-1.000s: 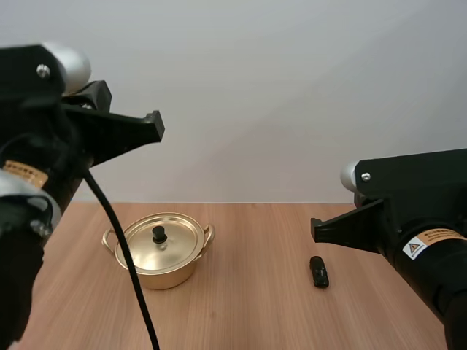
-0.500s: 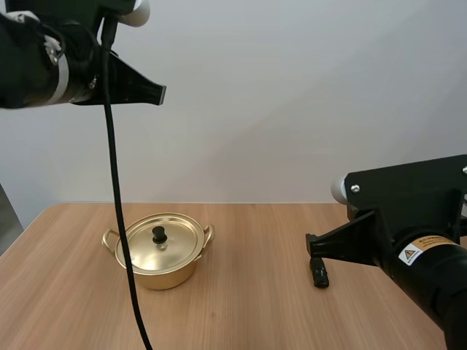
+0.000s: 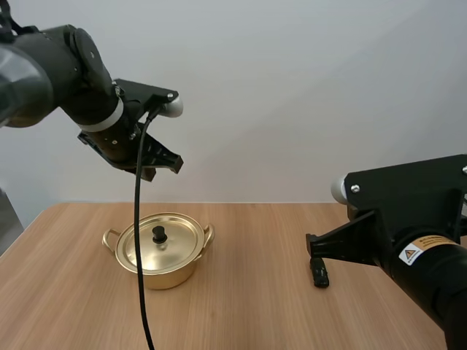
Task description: Open the pot, put the car inside, and close it
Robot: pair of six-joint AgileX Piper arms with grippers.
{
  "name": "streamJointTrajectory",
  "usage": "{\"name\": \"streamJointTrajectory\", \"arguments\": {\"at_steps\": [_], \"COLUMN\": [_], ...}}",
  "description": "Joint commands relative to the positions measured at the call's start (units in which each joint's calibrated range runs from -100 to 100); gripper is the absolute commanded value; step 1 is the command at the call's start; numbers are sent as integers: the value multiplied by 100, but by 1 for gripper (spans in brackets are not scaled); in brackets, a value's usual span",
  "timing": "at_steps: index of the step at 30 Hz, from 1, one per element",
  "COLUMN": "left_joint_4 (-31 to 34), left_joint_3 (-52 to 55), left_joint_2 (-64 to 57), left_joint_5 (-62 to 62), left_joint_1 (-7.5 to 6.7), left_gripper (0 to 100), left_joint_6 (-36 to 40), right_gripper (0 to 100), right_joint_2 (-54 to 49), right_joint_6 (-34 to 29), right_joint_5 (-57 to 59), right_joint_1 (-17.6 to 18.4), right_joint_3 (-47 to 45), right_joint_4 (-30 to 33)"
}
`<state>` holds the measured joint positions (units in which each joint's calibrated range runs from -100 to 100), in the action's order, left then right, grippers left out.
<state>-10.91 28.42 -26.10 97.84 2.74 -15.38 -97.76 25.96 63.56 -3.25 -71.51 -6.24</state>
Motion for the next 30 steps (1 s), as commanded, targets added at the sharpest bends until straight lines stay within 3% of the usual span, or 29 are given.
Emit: {"name": "streamJointTrajectory", "arguments": {"at_steps": [1, 3, 8, 10, 21, 26, 30], "left_joint_4": [-160, -183, -160, -81, 84, 94, 94], "left_joint_3": [1, 1, 1, 1, 117, 227, 230], "left_joint_2": [1415, 1505, 1591, 1591, 1591, 1591, 1591], "left_joint_5": [216, 216, 216, 216, 216, 216, 216], "left_joint_1": [-1, -1, -1, -1, -1, -1, -1], "left_gripper": [9, 22, 69, 79, 81, 93, 94], "left_joint_6": [-5, -5, 7, 33, 33, 33, 33], "right_gripper": [0, 0, 0, 0, 0, 0, 0], "right_joint_2": [6, 6, 6, 6, 6, 6, 6], "right_joint_6": [5, 5, 17, 17, 17, 17, 17], "right_joint_5": [-5, -5, -5, -5, -5, -5, -5], "right_joint_1": [-5, -5, -5, -5, -5, -5, -5], "right_joint_3": [2, 2, 2, 2, 2, 2, 2], "right_joint_4": [4, 4, 4, 4, 4, 4, 4]}}
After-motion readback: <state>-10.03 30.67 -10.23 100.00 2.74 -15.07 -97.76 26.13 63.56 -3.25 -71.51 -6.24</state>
